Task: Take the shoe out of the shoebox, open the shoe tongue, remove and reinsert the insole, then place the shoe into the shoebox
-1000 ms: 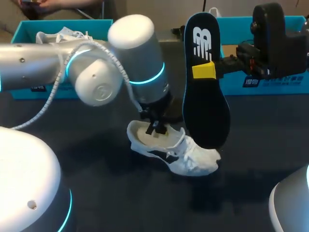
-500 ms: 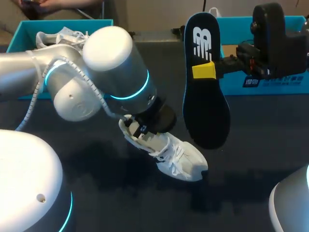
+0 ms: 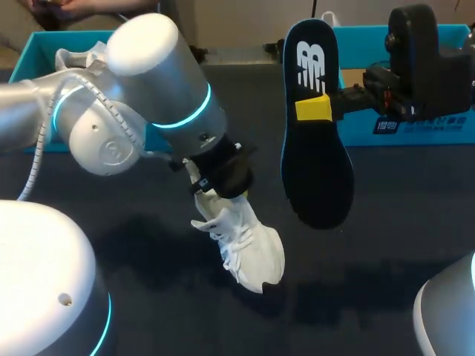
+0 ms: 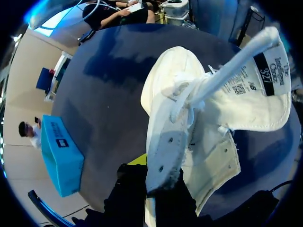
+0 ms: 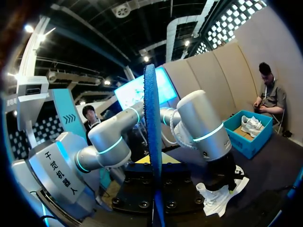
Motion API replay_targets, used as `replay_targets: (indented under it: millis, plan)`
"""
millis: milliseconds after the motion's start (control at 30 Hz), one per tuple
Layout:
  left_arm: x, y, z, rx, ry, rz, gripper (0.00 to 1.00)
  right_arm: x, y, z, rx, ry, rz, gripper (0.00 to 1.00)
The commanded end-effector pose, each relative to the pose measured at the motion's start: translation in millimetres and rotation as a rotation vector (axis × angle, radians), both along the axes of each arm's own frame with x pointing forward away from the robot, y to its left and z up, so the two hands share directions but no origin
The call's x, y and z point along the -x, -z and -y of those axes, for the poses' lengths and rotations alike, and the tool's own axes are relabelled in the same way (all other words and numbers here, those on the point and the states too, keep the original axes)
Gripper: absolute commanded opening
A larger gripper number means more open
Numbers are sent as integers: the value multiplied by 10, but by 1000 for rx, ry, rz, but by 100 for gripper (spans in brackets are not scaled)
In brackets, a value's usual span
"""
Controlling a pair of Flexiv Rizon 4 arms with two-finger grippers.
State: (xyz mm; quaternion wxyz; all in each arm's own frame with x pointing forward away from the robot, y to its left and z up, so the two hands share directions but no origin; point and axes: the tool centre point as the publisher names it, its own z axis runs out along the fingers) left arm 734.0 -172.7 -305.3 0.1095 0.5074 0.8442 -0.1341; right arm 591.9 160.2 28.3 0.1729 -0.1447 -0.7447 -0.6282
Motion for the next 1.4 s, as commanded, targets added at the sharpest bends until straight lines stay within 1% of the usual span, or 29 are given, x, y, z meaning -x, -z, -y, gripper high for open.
replay_targets:
  millis: [33,400,567,767,1100,1400]
  plan:
    - [-2,41,16,15,87,-5,0,-29,-4,-40,4,-3,-2,0]
    - [170,133,157,-47,250,46,0,-29,-4,-40,4,-3,-2,0]
    - [220,227,230,-82,276,38,0,-29,-4,-40,4,-3,-2,0]
    - [274,362,272,-98,326,51,0,-29,-4,-40,4,-3,-2,0]
    - [268,504,335,-116,387,59,0,-29,-4,-40,4,-3,-2,0]
    - [204,665,402,-133,410,39,0,-29,-4,-40,4,-3,-2,0]
